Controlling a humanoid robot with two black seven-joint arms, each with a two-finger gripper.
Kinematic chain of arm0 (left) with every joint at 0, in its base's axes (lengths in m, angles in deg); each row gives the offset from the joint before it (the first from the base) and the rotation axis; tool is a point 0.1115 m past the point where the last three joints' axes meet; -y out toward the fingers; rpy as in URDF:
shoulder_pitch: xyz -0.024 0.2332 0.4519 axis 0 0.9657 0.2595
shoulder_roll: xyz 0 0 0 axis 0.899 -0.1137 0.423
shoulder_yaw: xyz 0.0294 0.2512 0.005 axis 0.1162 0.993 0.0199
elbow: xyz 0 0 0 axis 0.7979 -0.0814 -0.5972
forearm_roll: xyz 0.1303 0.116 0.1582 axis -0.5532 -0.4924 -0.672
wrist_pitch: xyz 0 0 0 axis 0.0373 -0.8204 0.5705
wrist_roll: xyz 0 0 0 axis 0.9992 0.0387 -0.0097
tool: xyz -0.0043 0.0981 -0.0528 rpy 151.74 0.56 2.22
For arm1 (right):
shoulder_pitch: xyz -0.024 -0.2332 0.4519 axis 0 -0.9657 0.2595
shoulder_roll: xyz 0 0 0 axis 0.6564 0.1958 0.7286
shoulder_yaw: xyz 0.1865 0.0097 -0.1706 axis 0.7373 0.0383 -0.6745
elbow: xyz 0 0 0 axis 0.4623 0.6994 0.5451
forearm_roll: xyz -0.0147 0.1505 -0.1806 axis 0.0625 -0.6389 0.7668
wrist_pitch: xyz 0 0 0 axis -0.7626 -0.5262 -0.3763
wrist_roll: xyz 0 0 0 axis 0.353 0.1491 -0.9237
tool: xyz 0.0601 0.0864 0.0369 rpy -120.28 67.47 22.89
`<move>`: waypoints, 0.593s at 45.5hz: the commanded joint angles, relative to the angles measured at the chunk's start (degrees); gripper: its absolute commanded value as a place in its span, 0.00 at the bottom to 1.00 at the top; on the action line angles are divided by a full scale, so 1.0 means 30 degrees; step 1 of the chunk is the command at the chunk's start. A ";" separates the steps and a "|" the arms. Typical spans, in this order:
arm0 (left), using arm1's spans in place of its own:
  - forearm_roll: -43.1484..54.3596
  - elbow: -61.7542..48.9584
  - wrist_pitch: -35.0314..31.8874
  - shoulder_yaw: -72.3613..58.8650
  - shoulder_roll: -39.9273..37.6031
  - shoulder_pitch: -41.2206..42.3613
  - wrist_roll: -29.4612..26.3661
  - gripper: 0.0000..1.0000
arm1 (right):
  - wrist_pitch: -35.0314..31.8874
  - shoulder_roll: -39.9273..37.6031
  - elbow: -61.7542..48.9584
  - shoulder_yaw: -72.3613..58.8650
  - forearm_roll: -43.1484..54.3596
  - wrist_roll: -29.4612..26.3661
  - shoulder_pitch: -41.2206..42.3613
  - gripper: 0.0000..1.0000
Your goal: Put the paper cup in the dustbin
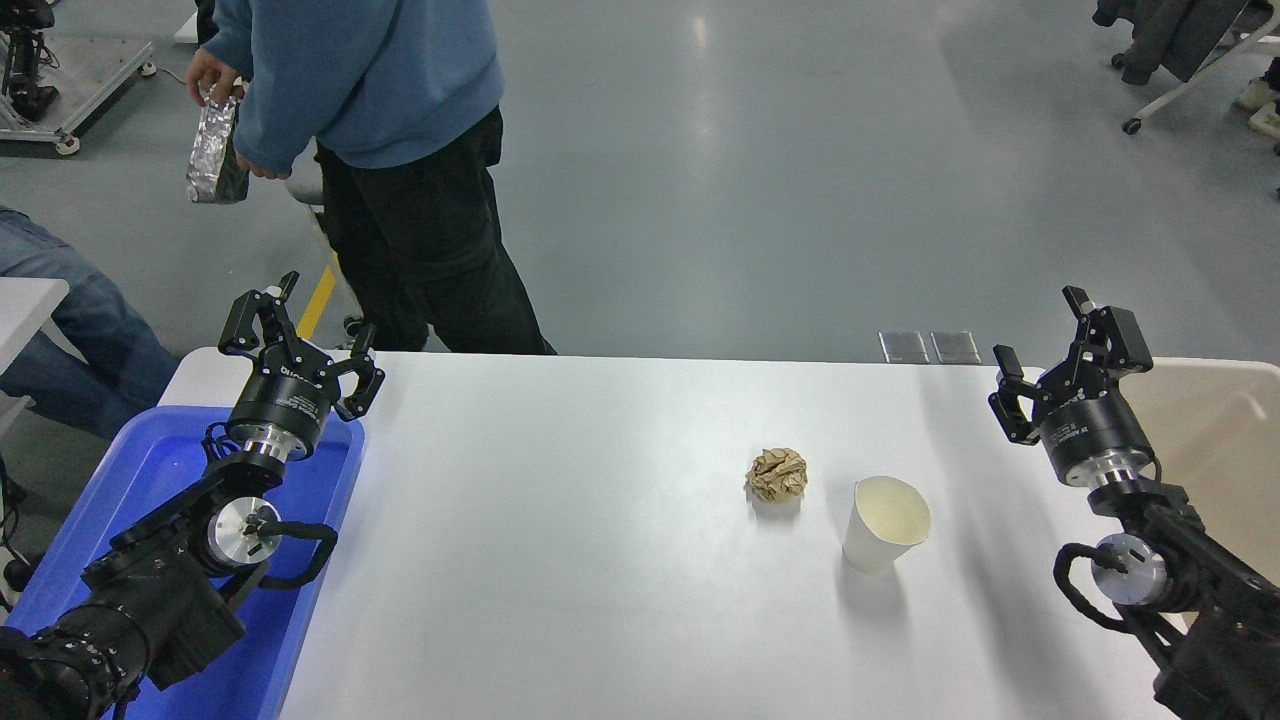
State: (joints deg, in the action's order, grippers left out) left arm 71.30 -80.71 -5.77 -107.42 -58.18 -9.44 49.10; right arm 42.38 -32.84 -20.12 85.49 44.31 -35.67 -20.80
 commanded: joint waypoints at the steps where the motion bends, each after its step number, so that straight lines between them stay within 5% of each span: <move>1: 0.0000 0.0000 0.0000 0.0001 0.0000 0.0000 0.0000 1.00 | 0.0017 0.0012 -0.0001 -0.0025 -0.0007 0.0000 0.0012 1.00; 27: 0.0000 0.0000 0.0000 0.0001 0.0000 0.0000 0.0000 1.00 | -0.0012 0.0041 0.0175 -0.0055 -0.0007 0.0000 0.0041 1.00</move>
State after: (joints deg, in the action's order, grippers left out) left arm 71.30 -80.71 -5.77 -107.42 -58.18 -9.44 49.10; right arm 42.38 -32.66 -19.88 85.37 44.31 -35.67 -20.76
